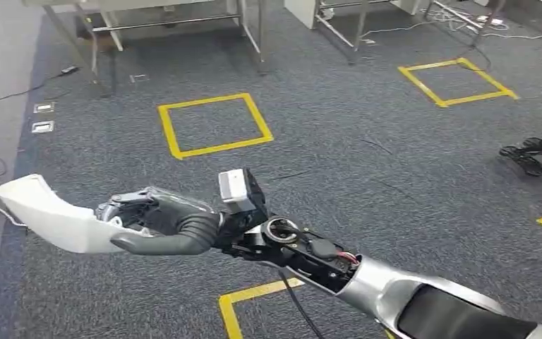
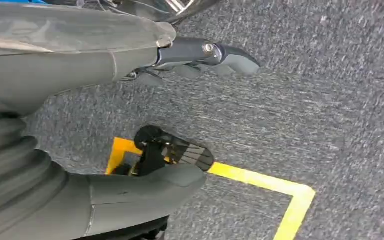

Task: Take the parts from the cabinet and place them on the table.

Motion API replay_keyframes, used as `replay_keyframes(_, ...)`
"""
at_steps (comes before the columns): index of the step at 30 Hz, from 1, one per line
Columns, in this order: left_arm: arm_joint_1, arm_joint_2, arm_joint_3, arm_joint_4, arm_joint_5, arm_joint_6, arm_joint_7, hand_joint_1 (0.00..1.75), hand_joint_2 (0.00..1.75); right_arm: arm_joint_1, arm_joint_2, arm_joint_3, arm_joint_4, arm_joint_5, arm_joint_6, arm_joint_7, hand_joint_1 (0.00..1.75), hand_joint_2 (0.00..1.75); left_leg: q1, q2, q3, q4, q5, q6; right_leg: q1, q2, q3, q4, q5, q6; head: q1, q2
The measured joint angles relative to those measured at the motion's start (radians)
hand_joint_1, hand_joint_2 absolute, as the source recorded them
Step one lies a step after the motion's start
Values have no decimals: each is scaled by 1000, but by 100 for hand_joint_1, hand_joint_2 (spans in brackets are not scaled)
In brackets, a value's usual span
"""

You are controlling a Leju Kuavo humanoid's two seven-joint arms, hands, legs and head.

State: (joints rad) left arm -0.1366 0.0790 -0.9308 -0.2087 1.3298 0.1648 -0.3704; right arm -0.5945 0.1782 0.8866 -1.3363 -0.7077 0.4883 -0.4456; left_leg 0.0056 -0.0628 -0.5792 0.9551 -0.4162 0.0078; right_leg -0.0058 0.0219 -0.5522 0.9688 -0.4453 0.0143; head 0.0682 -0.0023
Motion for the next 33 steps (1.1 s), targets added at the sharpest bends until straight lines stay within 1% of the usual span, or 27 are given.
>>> replay_keyframes(1,0,0,0,0,0,0,0,0,175,-1,0,0,0,6,1,7,175,175,2,-1,-5,0,3,-5,-1,0,0,-6,-3,-1,-2,0)
replay_keyframes(2,1,2,0,0,0,0,0,0,175,0,0,2,0,13,0,13,175,175,-3,0,-7,6,-4,-1,-6,0,-1,-15,-1,4,-8,0)
replay_keyframes(3,2,3,0,0,1,0,0,0,175,1,0,3,1,18,-1,17,175,175,0,1,-6,1,0,9,-3,1,0,-12,-1,5,-13,0)
replay_keyframes(6,2,2,0,0,1,0,0,0,175,1,0,4,0,21,-2,20,175,175,2,3,0,-6,2,0,0,3,-1,-12,-1,2,-23,0)
replay_keyframes(9,2,2,0,0,1,-2,0,0,175,1,0,4,0,21,-2,20,175,175,2,3,2,-13,5,-5,0,3,-1,-11,-1,-3,-29,0)
replay_keyframes(17,2,3,0,0,6,-3,-2,0,175,0,0,4,0,16,13,12,175,175,2,3,3,-16,6,-11,0,3,-1,-11,-2,-6,-33,0)
replay_keyframes(25,2,3,0,0,7,-3,-3,0,175,1,0,4,0,16,13,8,175,175,0,3,3,-15,6,-11,-1,3,1,-13,-2,-6,-33,0)
replay_keyframes(28,2,3,0,0,7,0,-3,0,175,1,0,4,0,16,2,5,175,175,0,3,3,-15,6,-11,-1,3,2,-14,-1,-6,-33,0)
replay_keyframes(29,2,4,0,0,8,1,-3,0,175,1,0,4,0,16,-2,5,175,175,-3,2,1,-7,2,-6,-6,3,3,-20,1,-2,-33,0)
replay_keyframes(30,3,4,0,0,8,2,-3,0,175,1,0,4,0,16,-3,5,175,175,-3,2,0,-7,1,2,-6,3,4,-19,1,1,-34,0)
replay_keyframes(32,3,4,0,0,9,3,-3,0,175,1,0,4,0,16,-8,5,175,175,-4,3,1,-8,0,4,-6,3,5,-23,2,4,-37,0)
replay_keyframes(33,2,4,0,0,8,3,-3,0,175,1,2,4,0,16,-10,5,175,175,-2,3,7,-20,5,9,-2,4,9,-28,3,7,-39,0)
